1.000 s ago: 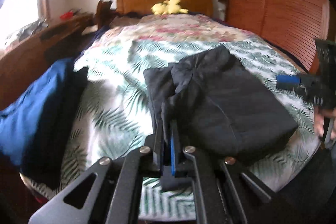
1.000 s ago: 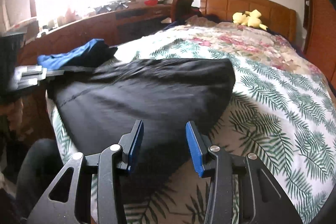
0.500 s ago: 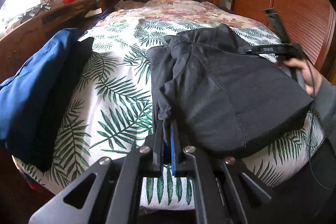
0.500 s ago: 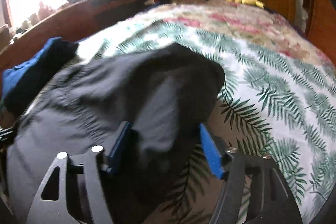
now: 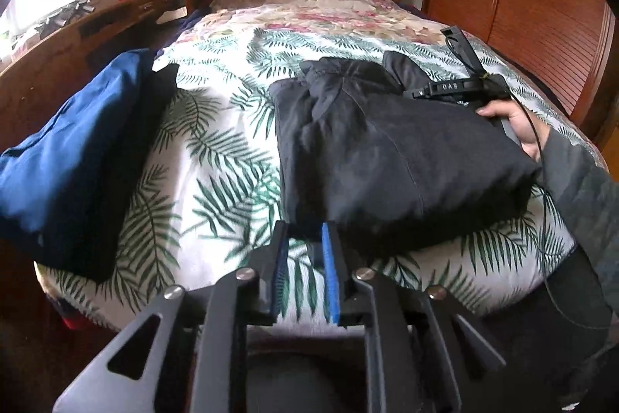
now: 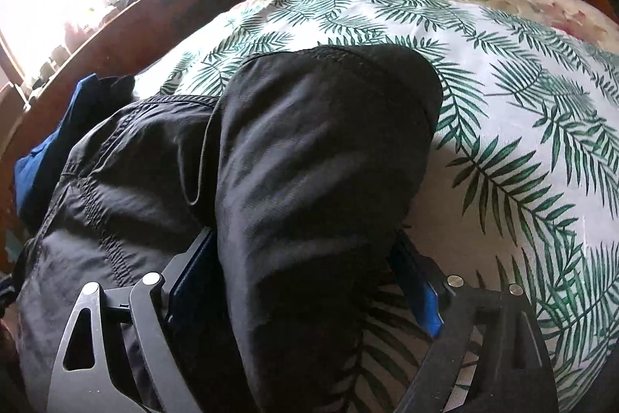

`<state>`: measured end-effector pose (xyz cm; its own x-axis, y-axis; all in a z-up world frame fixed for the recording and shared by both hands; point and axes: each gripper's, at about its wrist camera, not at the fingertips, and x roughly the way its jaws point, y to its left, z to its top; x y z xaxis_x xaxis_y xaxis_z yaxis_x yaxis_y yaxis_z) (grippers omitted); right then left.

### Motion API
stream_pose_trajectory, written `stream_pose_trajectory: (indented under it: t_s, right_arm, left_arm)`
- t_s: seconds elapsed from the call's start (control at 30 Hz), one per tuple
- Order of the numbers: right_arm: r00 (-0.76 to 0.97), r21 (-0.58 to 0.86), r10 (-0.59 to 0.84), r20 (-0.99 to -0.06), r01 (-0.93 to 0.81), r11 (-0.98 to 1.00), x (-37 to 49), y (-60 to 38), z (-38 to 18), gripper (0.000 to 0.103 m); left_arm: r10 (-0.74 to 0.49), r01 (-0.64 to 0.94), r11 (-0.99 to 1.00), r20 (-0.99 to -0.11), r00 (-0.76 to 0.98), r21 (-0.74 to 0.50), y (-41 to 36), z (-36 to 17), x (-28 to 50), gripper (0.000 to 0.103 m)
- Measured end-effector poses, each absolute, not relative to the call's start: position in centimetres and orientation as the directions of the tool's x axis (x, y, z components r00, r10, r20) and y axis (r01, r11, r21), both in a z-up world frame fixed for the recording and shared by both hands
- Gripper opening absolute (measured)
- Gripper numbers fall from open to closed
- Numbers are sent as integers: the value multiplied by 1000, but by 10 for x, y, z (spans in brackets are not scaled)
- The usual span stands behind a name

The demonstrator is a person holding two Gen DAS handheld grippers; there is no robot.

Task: Fold large clothes
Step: 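Grasp the folded jacket bundle with both grippers and lift it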

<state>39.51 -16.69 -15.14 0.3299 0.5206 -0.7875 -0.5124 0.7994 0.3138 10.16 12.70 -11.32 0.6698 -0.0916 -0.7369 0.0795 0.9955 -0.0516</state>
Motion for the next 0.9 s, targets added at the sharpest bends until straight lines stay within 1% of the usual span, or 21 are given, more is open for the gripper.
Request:
stream_pose_trajectory:
  t_s: [0.2, 0.43, 0.53, 0.77, 0.83, 0.9]
  right_arm:
    - [321, 338, 535, -781, -503, 795, 396, -171, -155, 88]
    - [320, 345, 542, -777, -504, 792, 396, -172, -155, 88]
    - [319, 348, 545, -775, -503, 791, 397, -173, -155, 88]
    - [316, 349, 546, -776, -507, 788, 396, -172, -156, 88]
    - [313, 354, 552, -773, -509, 785, 396, -172, -156, 86]
    - [310, 358, 558, -770, -513, 780, 395, -172, -156, 79]
  left_arm:
    - [-129, 104, 991, -763, 633, -81, 113, -136, 112, 17]
    - [-120, 94, 992, -791, 600, -79, 107, -152, 124, 18]
    - [-78, 80, 996, -797, 598, -38, 107, -157, 125, 21]
    - [-101, 63, 995, -798, 594, -79, 113, -166, 128, 25]
    - [-96, 55, 995, -794, 600, -79, 113, -167, 127, 25]
    - [-81, 54, 997, -790, 608, -62, 111, -168, 125, 25]
